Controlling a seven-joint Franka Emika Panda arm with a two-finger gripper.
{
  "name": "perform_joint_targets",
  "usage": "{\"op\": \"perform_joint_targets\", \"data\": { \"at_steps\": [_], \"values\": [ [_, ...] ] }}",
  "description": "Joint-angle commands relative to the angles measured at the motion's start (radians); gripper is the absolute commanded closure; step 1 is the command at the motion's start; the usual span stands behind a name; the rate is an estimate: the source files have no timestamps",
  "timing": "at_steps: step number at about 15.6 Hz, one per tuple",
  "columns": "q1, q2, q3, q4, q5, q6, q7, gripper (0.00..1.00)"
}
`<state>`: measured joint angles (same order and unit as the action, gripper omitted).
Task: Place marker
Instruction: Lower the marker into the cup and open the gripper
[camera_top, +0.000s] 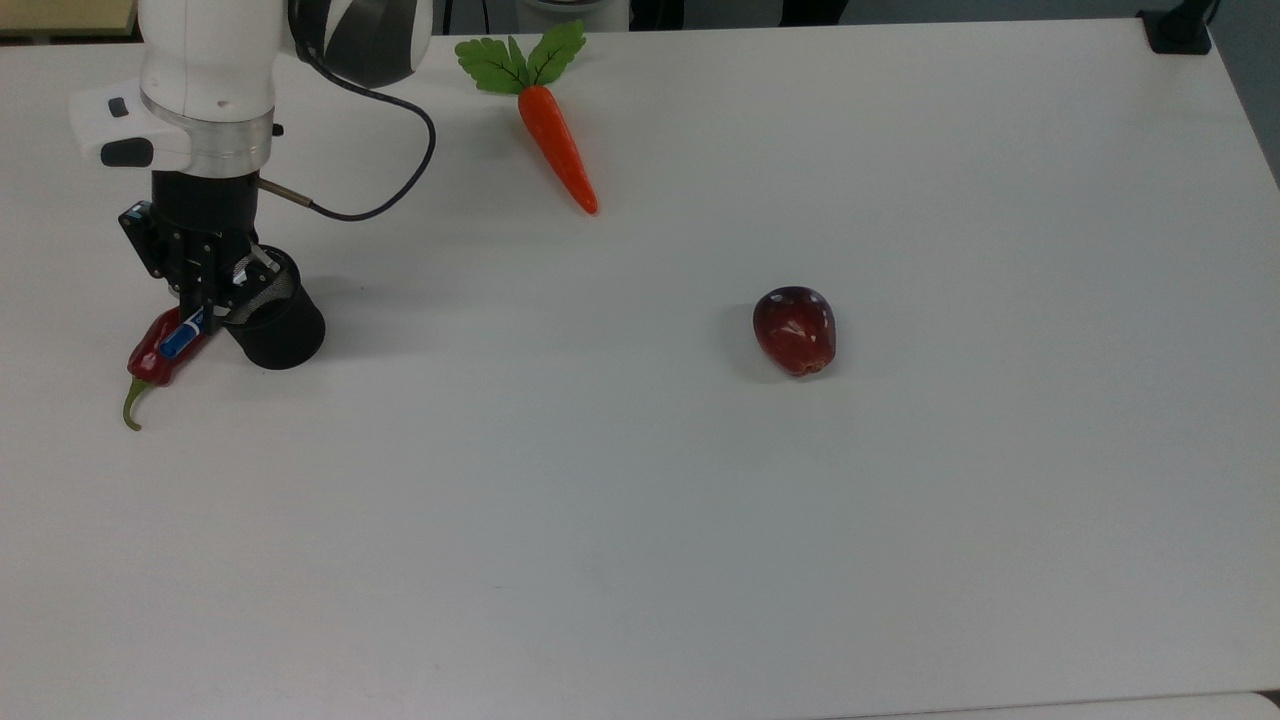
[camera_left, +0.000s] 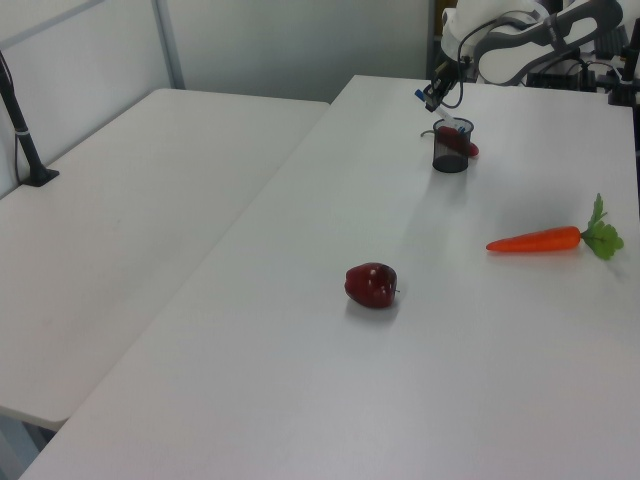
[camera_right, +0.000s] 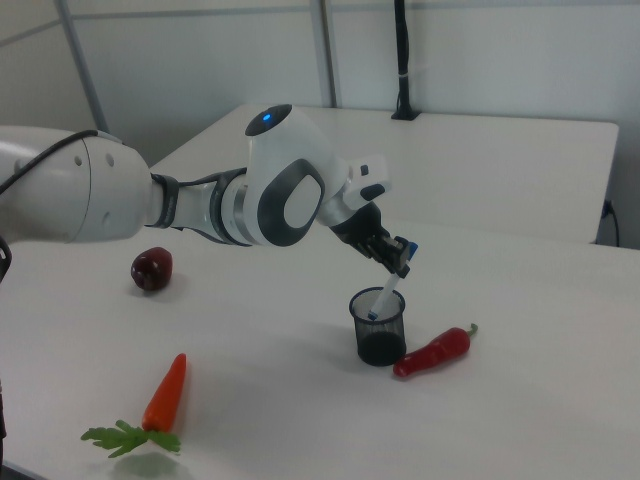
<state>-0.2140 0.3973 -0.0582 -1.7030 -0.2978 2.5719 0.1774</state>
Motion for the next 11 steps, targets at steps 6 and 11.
{"op": "perform_joint_targets", "data": {
  "at_steps": [6,11],
  "values": [
    [0.008,-0.025,-0.003,-0.04,-0.007,0.019,0.01,0.09],
    [0.033,-0.028,0.004,-0.021,-0.011,0.019,0.09,0.0]
  ]
}}
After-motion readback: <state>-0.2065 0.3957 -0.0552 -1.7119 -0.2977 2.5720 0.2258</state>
